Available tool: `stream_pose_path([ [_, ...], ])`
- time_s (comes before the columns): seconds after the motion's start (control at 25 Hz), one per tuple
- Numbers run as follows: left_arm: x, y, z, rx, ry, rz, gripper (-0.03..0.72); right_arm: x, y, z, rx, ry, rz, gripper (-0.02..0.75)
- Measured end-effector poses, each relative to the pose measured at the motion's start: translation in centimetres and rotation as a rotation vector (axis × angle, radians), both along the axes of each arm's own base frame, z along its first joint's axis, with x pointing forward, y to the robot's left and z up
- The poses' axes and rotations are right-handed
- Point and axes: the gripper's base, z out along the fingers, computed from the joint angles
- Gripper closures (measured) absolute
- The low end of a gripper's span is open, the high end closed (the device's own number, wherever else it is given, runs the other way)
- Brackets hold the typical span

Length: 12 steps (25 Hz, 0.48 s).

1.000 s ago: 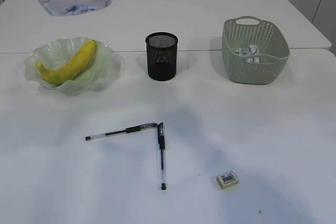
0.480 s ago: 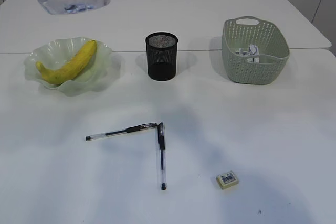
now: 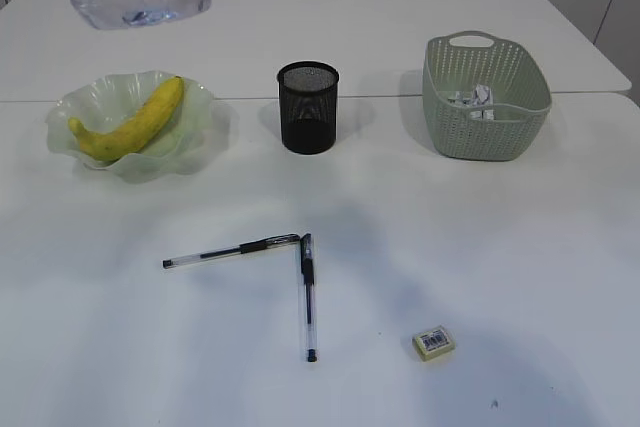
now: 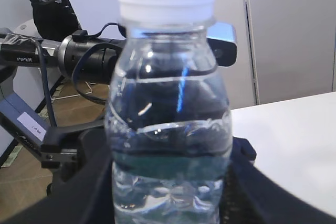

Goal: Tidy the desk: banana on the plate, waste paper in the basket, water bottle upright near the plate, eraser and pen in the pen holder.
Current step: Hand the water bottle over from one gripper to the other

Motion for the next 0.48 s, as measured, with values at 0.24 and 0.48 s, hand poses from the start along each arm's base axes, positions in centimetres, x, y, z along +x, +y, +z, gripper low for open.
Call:
stream_pose_path([
  [0.24,0.00,0.00,-0.02,0.002,0.000,0.000,0.228,0.00,0.00,0.00,0.000,0.001,0.000,0.389],
  [0.48,0.01,0.00,-0.02,0.003,-0.002,0.002,0.228,0.00,0.00,0.00,0.000,0.001,0.000,0.389],
])
